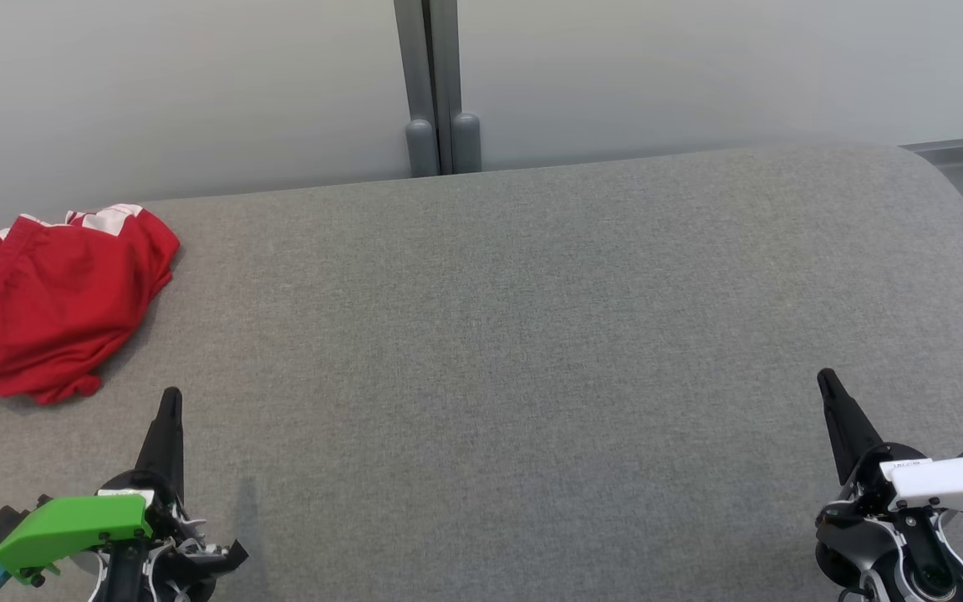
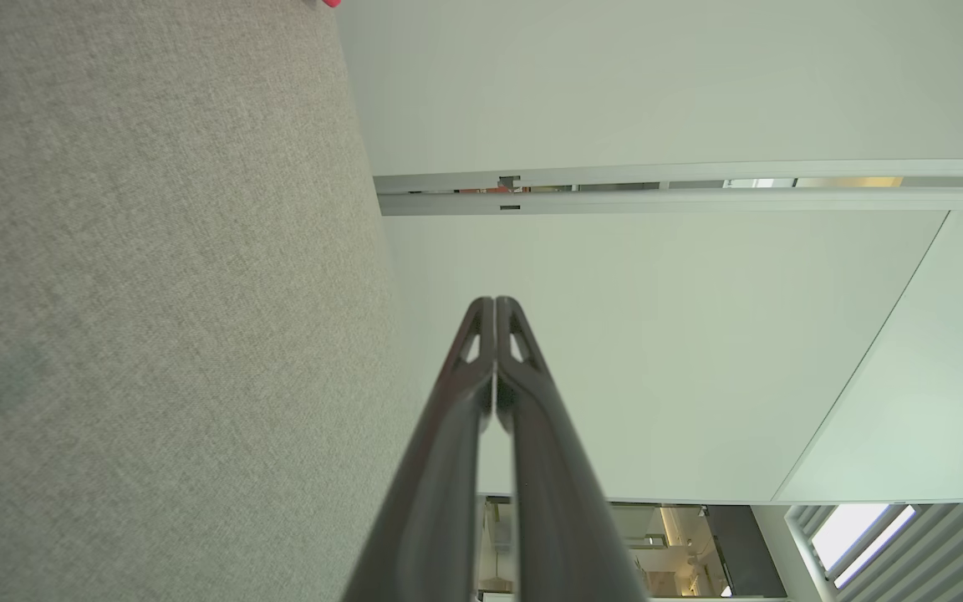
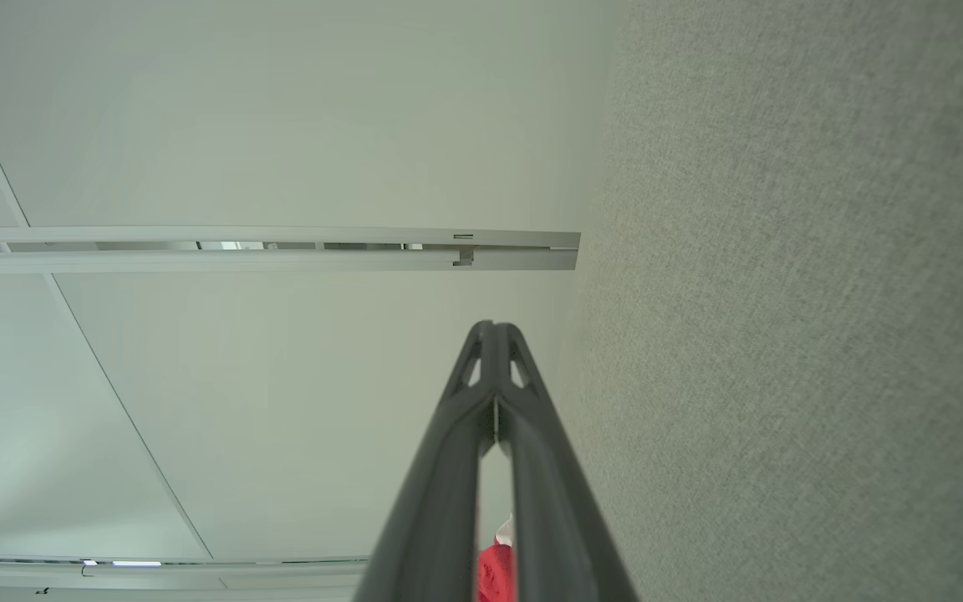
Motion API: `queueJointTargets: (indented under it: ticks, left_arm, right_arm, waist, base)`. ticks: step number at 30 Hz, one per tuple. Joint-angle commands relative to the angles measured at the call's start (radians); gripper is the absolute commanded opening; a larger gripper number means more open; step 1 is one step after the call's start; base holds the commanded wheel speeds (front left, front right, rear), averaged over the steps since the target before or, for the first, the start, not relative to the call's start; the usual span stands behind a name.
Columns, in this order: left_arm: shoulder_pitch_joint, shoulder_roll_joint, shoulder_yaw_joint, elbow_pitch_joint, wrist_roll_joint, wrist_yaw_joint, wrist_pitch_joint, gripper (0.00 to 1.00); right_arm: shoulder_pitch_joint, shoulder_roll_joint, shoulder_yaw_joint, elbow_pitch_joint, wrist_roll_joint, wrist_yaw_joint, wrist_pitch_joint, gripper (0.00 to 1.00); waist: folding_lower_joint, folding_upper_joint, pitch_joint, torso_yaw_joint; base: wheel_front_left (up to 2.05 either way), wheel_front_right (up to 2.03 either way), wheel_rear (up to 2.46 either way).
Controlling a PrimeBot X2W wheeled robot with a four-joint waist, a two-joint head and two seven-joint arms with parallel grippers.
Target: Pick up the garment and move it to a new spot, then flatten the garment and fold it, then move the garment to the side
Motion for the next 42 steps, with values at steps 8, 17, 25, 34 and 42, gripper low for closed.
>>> queueJointTargets:
  ticks: [8, 17, 25, 34, 42]
  left_arm:
    - [0.028, -0.007, -0.017, 0.032, 0.003, 0.0, -0.011, 1.0]
    - [0.041, -0.005, -0.058, 0.014, 0.032, 0.0, -0.056, 1.0]
    - [0.049, -0.004, -0.071, -0.018, 0.13, 0.0, -0.092, 1.0]
    - [0.044, -0.003, -0.09, -0.07, 0.309, 0.018, -0.129, 1.0]
    - [0.046, -0.002, -0.12, -0.098, 0.493, 0.043, -0.159, 1.0]
  right_arm:
    - [0.03, 0.011, 0.01, 0.033, -0.005, 0.0, -0.01, 1.0]
    - [0.042, 0.009, 0.021, 0.028, -0.057, 0.0, -0.056, 1.0]
    - [0.044, 0.007, 0.0, 0.003, -0.183, 0.0, -0.092, 1.0]
    - [0.05, 0.006, 0.0, -0.066, -0.402, 0.0, -0.129, 1.0]
    - [0.063, 0.004, 0.035, -0.111, -0.605, 0.0, -0.159, 1.0]
  waist:
    - [0.0, 0.0, -0.001, 0.0]
    - [0.0, 0.0, -0.004, 0.0]
    - [0.0, 0.0, -0.007, 0.001]
    - [0.0, 0.0, -0.01, 0.002]
    - [0.0, 0.0, -0.011, 0.002]
  base:
    - [0.0, 0.0, 0.0]
    - [0.0, 0.0, 0.0]
    - [0.0, 0.0, 0.0]
    - [0.0, 0.0, 0.0]
    - [0.0, 0.0, 0.0]
